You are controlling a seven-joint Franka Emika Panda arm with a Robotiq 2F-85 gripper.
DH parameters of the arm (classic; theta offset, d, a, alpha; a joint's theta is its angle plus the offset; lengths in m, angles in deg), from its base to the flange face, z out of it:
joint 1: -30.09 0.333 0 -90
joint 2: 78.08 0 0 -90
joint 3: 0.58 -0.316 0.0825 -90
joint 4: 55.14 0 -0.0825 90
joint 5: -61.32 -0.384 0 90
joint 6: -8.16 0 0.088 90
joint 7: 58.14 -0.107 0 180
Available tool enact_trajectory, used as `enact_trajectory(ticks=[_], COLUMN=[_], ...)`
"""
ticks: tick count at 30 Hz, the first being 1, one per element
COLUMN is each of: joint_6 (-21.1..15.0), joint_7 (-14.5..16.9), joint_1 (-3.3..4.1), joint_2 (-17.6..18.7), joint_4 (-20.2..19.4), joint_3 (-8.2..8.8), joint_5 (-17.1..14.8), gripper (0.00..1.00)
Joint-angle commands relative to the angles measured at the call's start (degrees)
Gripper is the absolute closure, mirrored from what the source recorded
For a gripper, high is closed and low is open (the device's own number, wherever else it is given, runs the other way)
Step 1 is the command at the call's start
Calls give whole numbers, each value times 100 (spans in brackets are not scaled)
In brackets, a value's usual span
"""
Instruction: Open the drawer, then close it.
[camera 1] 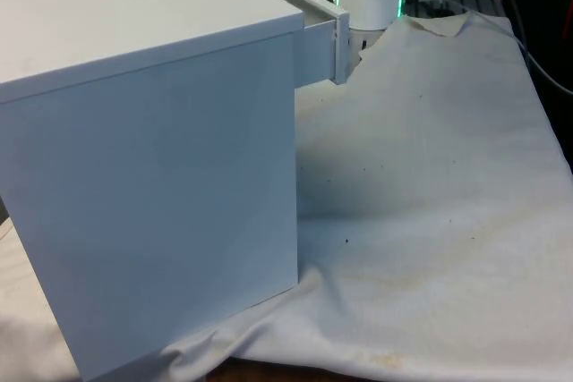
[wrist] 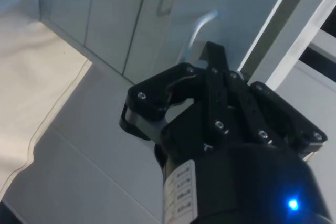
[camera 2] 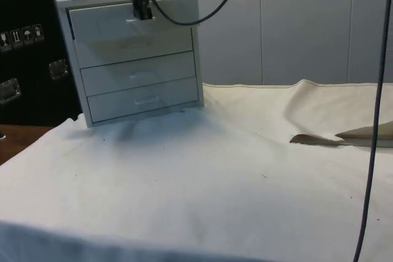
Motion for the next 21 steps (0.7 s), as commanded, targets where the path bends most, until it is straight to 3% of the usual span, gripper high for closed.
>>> enact_trajectory(ticks=[1,2,11,12,13,21], joint_6=[-11,-138,-281,-206,-292,-367], joint_7=[0,-17,-40,-17,-40,-80], joint_1=[0,-46,-74,-34,-74,-109], joint_2=[29,115,413,384,447,682], joint_4=[29,103,372,332,401,607], joint_3=[17,69,264,246,281,401], joint_5=[0,74,63,0,57,46], gripper=[100,100,100,100,100,100])
